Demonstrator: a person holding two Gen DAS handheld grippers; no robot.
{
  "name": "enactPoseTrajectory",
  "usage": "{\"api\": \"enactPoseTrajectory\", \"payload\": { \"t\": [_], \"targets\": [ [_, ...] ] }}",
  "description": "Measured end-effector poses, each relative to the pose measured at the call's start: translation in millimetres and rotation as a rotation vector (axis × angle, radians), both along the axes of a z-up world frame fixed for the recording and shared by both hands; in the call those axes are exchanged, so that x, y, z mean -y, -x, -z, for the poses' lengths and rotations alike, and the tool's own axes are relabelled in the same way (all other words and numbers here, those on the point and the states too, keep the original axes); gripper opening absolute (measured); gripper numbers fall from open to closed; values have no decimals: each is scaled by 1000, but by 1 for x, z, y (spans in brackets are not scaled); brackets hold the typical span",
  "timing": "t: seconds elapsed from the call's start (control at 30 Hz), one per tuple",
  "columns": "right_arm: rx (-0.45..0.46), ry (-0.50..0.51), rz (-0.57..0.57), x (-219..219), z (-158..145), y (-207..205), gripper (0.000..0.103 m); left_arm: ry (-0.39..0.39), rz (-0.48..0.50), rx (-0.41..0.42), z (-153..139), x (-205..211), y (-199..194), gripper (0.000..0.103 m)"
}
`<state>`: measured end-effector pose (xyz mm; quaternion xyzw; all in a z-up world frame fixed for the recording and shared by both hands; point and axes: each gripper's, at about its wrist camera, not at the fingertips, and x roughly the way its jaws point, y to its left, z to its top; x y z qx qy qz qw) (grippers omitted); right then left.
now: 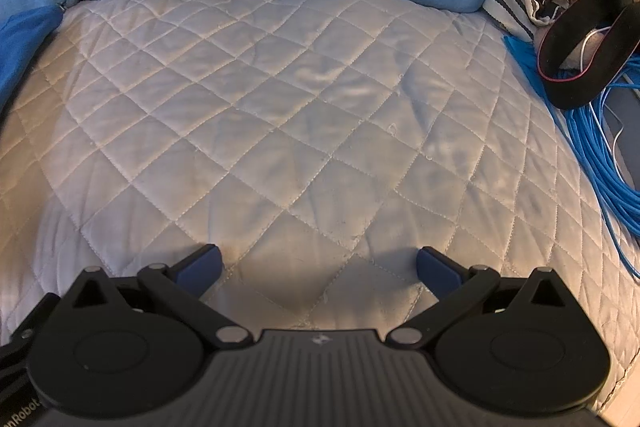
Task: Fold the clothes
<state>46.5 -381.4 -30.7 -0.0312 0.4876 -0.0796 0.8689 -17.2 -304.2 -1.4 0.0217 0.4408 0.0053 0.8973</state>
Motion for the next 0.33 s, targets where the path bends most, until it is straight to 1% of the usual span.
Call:
{"api": "enactPoseTrajectory", "payload": {
  "t": [0.33],
  "targets": [
    [8, 4, 1, -1, 1, 1, 103, 2, 0, 0, 0, 0, -1, 103]
  ]
}}
